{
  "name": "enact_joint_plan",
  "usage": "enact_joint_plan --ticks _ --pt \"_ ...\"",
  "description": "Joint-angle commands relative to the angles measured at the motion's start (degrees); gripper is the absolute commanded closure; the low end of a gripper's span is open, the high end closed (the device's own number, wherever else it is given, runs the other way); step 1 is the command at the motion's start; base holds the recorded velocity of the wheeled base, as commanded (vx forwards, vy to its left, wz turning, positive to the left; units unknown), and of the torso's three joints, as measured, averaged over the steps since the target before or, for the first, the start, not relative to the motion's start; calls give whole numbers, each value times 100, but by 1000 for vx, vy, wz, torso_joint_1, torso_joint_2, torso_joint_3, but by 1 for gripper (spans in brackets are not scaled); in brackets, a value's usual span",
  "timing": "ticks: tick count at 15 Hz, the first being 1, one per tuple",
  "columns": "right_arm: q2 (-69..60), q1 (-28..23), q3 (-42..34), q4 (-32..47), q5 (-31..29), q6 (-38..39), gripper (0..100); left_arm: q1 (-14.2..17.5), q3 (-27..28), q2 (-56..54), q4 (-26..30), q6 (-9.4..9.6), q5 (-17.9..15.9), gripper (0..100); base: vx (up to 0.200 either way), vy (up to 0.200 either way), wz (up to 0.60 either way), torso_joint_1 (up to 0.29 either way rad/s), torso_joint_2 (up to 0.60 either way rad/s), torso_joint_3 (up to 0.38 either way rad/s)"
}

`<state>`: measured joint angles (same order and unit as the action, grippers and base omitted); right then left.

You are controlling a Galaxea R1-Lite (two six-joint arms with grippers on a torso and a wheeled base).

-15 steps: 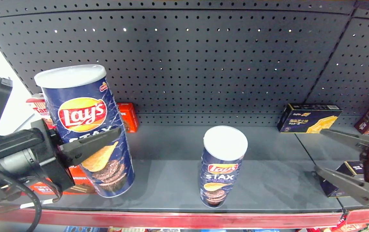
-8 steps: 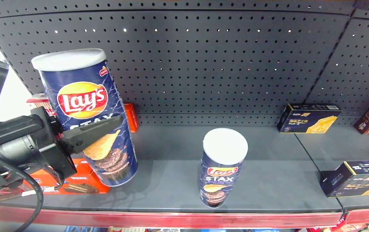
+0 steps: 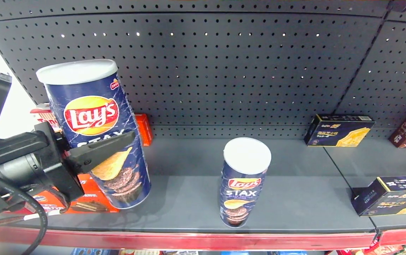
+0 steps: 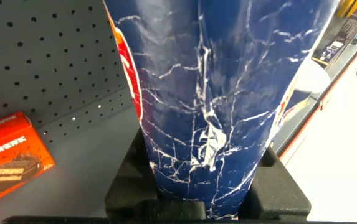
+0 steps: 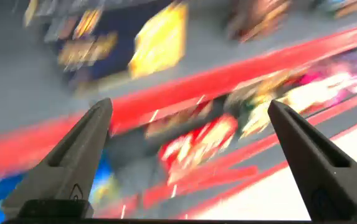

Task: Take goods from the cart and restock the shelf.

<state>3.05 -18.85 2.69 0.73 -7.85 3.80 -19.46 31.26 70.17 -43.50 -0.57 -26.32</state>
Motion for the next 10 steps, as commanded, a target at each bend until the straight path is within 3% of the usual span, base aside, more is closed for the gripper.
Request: enact_joint_plan --ticks 1,2,4,10 --pt "-305 -75 -217 -275 -226 -20 0 3 -6 -3 -1 5 4 100 0 0 0 0 0 0" --pt "-305 -67 -252 -372 -94 -240 0 3 12 -3 -1 -4 4 100 0 0 0 0 0 0" --pt "-305 -49 -261 -91 873 -706 0 3 30 -3 -1 5 -5 100 0 0 0 0 0 0" --pt "-305 -40 -261 -91 759 -389 0 38 179 6 61 -4 -22 100 0 0 0 0 0 0"
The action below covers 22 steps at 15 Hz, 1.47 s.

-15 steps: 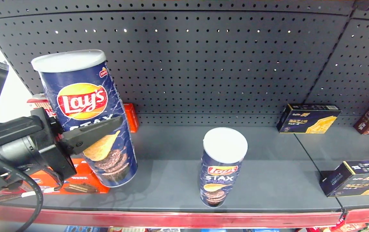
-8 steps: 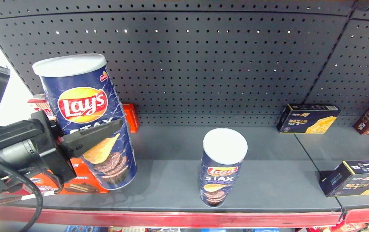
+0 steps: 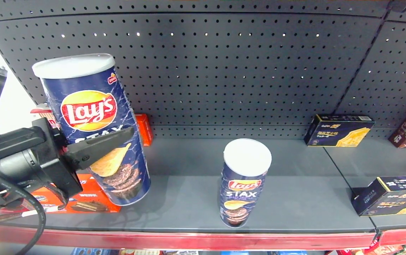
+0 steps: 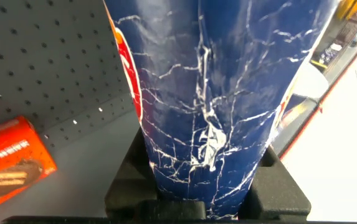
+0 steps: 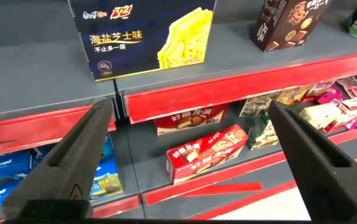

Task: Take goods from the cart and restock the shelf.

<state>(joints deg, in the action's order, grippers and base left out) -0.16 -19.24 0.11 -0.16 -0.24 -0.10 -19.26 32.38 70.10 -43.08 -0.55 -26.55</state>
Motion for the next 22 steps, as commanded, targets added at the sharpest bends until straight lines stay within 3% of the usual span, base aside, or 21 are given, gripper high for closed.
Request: enact_joint_plan --ticks 1,4,5,7,9,13,16,19,21,22 --pt "16 -1 -2 -2 -2 1 0 10 49 39 19 2 -8 100 0 0 0 0 0 0" --pt "16 -1 -2 -2 -2 1 0 -43 146 241 -7 11 -17 100 0 0 0 0 0 0" --pt "16 -1 -2 -11 -2 1 0 -192 128 338 -16 81 -17 100 0 0 0 0 0 0" --pt "16 -1 -2 -2 -2 1 0 -183 146 435 -25 195 -52 100 0 0 0 0 0 0" --pt "16 -1 -2 -2 -2 1 0 -192 146 514 -34 169 -228 100 0 0 0 0 0 0" --pt "16 -1 -2 -2 -2 1 0 -280 225 848 -16 143 -254 100 0 0 0 0 0 0" --pt "16 -1 -2 -2 -2 1 0 -359 972 1621 -113 152 -236 100 0 0 0 0 0 0" --pt "16 -1 -2 -2 -2 1 0 -702 1877 2237 -78 81 54 100 0 0 0 0 0 0" --pt "16 -1 -2 -2 -2 1 0 -922 2334 2650 -60 72 607 100 0 0 0 0 0 0" --pt "16 -1 -2 -2 -2 1 0 -992 2387 2834 -113 99 704 100 0 0 0 0 0 0"
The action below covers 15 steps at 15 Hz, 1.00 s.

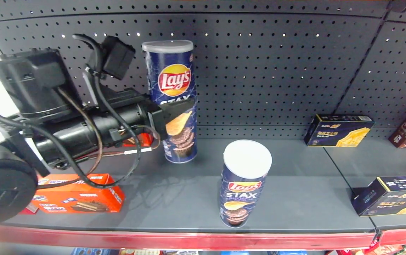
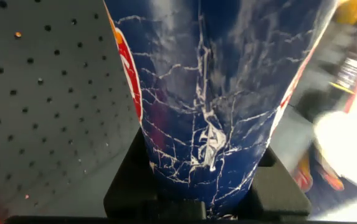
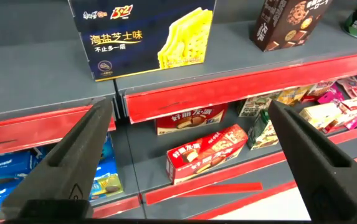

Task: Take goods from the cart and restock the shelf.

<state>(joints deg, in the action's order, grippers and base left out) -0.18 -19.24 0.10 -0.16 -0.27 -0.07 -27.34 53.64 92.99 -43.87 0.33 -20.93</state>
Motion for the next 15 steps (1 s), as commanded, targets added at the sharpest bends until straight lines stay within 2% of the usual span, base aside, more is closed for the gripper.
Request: enact_joint_plan --ticks 1,5,7,13,15 --pt "18 -1 -1 -2 0 -1 0 -192 270 659 -86 29 151 100 0 0 0 0 0 0" --pt "18 -1 -1 -2 0 -1 0 -184 261 1389 -833 -33 160 100 0 0 0 0 0 0" --pt "18 -1 -1 -2 0 -1 0 -157 279 1889 -1572 -24 160 100 0 0 0 0 0 0" --pt "18 -1 -1 -2 0 -1 0 -148 832 2531 -1747 2 107 100 0 0 0 0 0 0" --pt "18 -1 -1 -2 0 -1 0 -148 1202 2768 -1730 11 -16 100 0 0 0 0 0 0"
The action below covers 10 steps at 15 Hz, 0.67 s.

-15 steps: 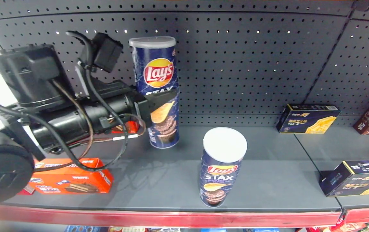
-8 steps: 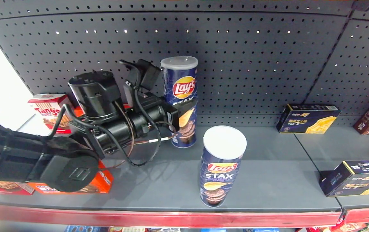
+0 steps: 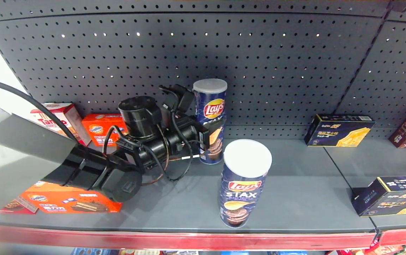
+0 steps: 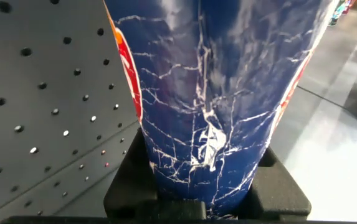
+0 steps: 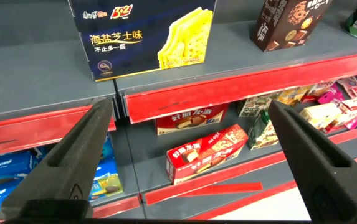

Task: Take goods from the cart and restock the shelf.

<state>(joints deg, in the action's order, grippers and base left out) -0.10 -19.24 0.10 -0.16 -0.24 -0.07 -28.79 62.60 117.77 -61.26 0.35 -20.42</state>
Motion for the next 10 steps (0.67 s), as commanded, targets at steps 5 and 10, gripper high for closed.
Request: enact_joint_plan --ticks 5,10 --pt "10 -1 -1 -2 -2 -1 0 -39 771 668 26 9 -217 100 0 0 0 0 0 0" --pt "10 -1 -1 -2 -2 -1 0 -39 1009 896 17 17 -226 100 0 0 0 0 0 0"
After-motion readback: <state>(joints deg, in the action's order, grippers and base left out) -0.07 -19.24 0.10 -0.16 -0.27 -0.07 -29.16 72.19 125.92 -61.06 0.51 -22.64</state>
